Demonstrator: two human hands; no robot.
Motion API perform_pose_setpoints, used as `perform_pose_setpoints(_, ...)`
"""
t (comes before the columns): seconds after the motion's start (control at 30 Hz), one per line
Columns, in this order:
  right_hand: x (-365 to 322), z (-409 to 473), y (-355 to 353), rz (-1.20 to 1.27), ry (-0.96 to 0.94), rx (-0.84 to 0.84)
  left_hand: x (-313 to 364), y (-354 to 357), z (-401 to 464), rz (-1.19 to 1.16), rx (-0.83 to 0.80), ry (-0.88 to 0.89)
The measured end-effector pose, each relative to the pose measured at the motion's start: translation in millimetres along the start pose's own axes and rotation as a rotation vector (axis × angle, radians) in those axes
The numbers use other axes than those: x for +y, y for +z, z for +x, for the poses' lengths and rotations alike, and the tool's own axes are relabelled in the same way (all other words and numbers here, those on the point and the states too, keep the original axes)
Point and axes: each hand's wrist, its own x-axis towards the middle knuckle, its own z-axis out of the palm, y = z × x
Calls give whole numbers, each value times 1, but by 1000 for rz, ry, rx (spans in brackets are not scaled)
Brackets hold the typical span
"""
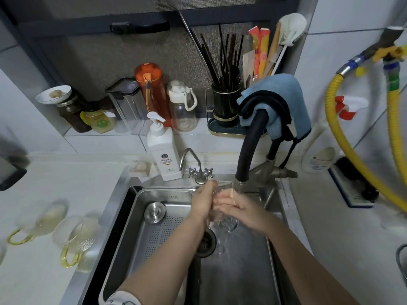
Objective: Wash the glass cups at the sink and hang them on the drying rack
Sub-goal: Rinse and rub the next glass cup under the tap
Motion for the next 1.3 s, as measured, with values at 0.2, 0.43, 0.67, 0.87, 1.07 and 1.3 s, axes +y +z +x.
perform_pose_setpoints(0.2,15,-4,9,127,2,305,-13,-12,-1,33,-222,41)
perform_pose_setpoints(0.43,15,-10,6,425,6,-1,-26,-20,-5,-83,-239,122)
perform_pose_setpoints(0.67,12,-3,12,178,61,332,-18,-15,-1,-56,-151,33)
perform_pose_setpoints(0.87,11,-2,5,7,-27,154,-9,-24,-6,5,-273,-126)
perform_pose_setpoints(1.07,12,0,5,196,63,260,-19,-24,-9,-47,-284,22)
perform_pose_setpoints(1.3,15,-3,5,410,84,361,-22,-27,-13,33,-331,29)
